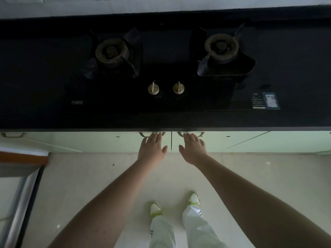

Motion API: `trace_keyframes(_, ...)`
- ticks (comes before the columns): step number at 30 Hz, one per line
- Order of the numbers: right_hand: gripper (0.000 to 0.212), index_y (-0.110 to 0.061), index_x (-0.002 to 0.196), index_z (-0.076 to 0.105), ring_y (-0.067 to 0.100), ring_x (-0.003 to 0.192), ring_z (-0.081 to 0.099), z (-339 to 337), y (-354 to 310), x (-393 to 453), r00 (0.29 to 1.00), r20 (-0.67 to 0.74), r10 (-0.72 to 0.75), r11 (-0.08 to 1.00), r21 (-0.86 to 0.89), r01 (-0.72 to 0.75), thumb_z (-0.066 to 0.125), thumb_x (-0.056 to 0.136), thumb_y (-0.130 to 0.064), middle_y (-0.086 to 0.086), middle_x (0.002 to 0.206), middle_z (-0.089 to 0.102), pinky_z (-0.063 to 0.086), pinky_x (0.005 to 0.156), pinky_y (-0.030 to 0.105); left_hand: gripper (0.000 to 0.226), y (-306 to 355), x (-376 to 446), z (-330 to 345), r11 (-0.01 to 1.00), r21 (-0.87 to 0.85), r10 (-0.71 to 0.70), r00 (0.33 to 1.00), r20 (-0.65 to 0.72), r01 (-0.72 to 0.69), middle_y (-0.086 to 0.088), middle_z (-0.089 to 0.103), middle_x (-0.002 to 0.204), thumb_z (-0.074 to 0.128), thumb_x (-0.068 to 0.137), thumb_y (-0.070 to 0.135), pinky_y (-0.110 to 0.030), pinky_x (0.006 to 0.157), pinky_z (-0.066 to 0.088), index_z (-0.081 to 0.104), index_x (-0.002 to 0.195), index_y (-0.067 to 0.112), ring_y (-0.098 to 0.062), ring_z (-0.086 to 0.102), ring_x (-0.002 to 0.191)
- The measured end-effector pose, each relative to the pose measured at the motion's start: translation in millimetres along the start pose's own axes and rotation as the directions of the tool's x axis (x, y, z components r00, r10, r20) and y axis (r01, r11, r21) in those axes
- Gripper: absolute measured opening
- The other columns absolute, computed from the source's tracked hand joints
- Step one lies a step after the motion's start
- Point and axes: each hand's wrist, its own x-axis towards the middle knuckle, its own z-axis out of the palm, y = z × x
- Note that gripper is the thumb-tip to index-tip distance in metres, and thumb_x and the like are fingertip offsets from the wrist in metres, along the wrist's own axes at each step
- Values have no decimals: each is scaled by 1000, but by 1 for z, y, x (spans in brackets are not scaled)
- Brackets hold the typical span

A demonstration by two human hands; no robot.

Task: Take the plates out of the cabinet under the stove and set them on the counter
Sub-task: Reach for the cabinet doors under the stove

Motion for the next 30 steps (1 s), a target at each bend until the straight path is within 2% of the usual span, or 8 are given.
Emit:
trace_keyframes(4, 57, -11, 147, 29, 22, 143, 24, -3, -4, -1, 1000, 3, 30, 999, -15, -30, 38, 100, -41, 4, 152, 34, 30, 110, 43, 62, 4, 0, -3, 991, -127, -39, 999, -13, 37, -7, 39, 152, 39, 100, 45, -43, 110, 35, 28, 150, 9, -24, 33, 142)
trace_keyframes(9, 61, -13, 145, 35, 23, 137, 35, 7, -2, -16, 999, -20, 41, 997, -67, -42, 38, 98, -51, 4, 146, 43, 39, 104, 42, 60, 20, -16, 3, 953, -261, -168, 985, -31, 155, -8, 48, 144, 42, 98, 49, -43, 101, 43, 42, 141, 8, -23, 37, 137)
trace_keyframes(16, 62, -20, 140, 47, 22, 135, 42, 38, 11, -75, 996, -71, 46, 994, -94, -52, 32, 96, -61, 3, 143, 51, 41, 104, 42, 66, -10, -69, 31, 955, -297, -51, 997, -62, 30, -4, 51, 141, 56, 89, 57, -37, 100, 49, 46, 139, 15, -20, 45, 133)
trace_keyframes(20, 77, -20, 132, 57, 21, 131, 45, 58, 21, -127, 983, -80, 167, 984, -45, -171, 22, 89, -74, 2, 138, 54, 40, 101, 42, 63, -35, -101, 49, 944, -329, -43, 999, -26, 32, -5, 59, 129, 52, 89, 63, -36, 92, 53, 57, 129, 15, -22, 53, 121)
trace_keyframes(23, 88, -15, 138, 51, 17, 145, 24, 70, 30, -164, 966, -18, 258, 966, -6, -259, 16, 86, -77, 1, 149, 43, 36, 107, 45, 65, -53, -130, 59, 930, -367, -19, 1000, -12, 13, -6, 62, 120, 48, 88, 69, -39, 90, 52, 65, 120, 15, -24, 54, 115)
trace_keyframes(25, 85, -13, 144, 42, 14, 149, 11, 78, 38, -186, 953, -32, 303, 953, 27, -302, 15, 90, -73, 0, 156, 34, 30, 112, 43, 68, -63, -145, 63, 925, -380, -18, 1000, 14, 21, -9, 63, 114, 44, 88, 71, -40, 90, 51, 68, 115, 14, -26, 55, 113)
trace_keyframes(28, 73, -13, 147, 36, 18, 147, 20, 89, 50, -214, 919, -73, 387, 918, 120, -377, 19, 96, -62, 2, 156, 34, 25, 115, 43, 68, -70, -163, 67, 923, -375, -66, 996, 67, 86, -15, 64, 108, 39, 92, 66, -38, 88, 47, 69, 109, 8, -32, 55, 110)
trace_keyframes(30, 65, -12, 149, 30, 23, 144, 27, 96, 52, -230, 873, -100, 478, 851, 298, -432, 26, 98, -53, 5, 157, 30, 22, 117, 43, 68, -72, -172, 68, 919, -370, -121, 990, 73, 140, -18, 63, 113, 40, 94, 62, -39, 89, 46, 67, 109, 2, -33, 53, 112)
